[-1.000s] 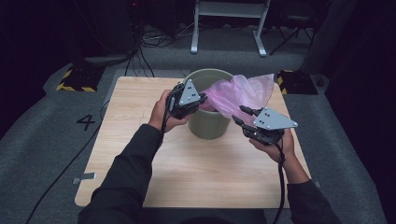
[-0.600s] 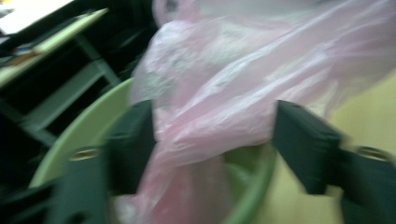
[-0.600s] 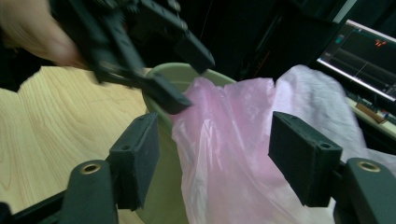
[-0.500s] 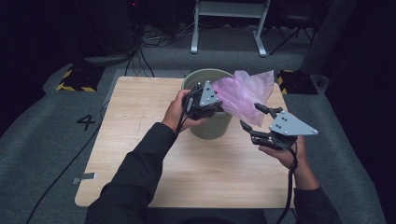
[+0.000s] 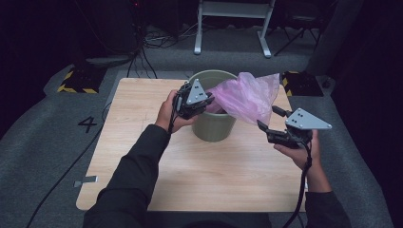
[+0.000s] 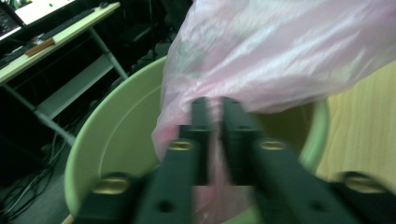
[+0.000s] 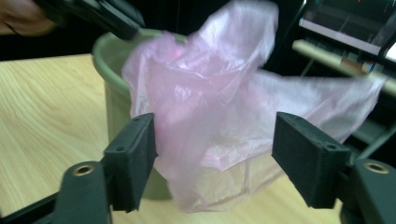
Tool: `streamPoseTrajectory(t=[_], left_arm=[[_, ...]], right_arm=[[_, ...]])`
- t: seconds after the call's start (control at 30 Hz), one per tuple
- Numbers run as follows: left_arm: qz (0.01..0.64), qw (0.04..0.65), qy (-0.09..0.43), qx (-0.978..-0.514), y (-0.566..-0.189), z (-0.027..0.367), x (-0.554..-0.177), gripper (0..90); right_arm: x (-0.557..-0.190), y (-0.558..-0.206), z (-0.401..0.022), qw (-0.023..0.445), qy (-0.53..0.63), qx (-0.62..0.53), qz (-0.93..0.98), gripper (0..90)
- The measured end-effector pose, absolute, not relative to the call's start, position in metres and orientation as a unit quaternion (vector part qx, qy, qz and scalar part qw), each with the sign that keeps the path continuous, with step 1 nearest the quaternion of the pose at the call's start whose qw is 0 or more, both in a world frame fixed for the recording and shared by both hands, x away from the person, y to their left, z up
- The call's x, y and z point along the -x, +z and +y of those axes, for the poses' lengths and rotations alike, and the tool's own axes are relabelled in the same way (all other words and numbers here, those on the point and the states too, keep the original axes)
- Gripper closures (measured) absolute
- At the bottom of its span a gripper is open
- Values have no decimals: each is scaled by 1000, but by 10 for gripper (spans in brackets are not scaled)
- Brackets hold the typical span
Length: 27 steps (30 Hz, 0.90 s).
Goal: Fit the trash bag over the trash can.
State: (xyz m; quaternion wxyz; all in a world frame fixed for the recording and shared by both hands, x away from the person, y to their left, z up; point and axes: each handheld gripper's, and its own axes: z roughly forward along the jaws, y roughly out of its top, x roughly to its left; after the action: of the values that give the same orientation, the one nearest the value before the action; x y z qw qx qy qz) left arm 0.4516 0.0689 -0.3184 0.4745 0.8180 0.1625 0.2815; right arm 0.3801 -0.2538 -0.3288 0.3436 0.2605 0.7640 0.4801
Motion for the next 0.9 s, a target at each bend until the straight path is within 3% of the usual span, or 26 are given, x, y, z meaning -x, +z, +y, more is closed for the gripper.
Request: streamPoseTrajectory(t=[0.03, 0.07, 0.1, 0.17, 0.23, 0.3, 0.37, 0.4, 0.53, 0.67, 0.8, 0.9], left_arm=[[149, 479, 266, -823, -318, 64, -447, 478], [149, 479, 266, -823, -318, 64, -447, 398], [141, 475, 271, -825, -317, 56, -441, 317], [136, 477, 273, -825, -316, 52, -439, 275], [124, 472, 282, -826, -314, 41, -433, 276], [122, 462, 294, -828, -314, 37, -432, 326], [116, 439, 315, -833, -314, 32, -431, 517], [112, 432, 318, -837, -315, 30, -432, 693], [115, 450, 313, -828, -316, 38, -432, 864], [122, 456, 310, -825, -318, 50, -432, 899], [119, 471, 300, -821, -322, 61, -426, 898], [114, 480, 295, -818, -327, 67, -418, 797]], right_arm=[[-384, -335, -255, 331, 482, -260, 769, 559], [-384, -335, -255, 331, 482, -260, 769, 559], [-384, -339, -256, 325, 481, -245, 777, 714], [-381, -341, -255, 325, 488, -231, 777, 823], [-377, -340, -253, 323, 493, -215, 779, 865], [-375, -340, -252, 322, 494, -209, 780, 869], [-371, -338, -248, 323, 498, -198, 780, 871], [-367, -336, -245, 325, 501, -188, 779, 875], [-362, -334, -238, 325, 506, -178, 779, 878], [-358, -334, -228, 319, 511, -167, 780, 852], [-355, -336, -217, 312, 511, -158, 785, 881], [-355, -338, -207, 303, 506, -152, 793, 898]])
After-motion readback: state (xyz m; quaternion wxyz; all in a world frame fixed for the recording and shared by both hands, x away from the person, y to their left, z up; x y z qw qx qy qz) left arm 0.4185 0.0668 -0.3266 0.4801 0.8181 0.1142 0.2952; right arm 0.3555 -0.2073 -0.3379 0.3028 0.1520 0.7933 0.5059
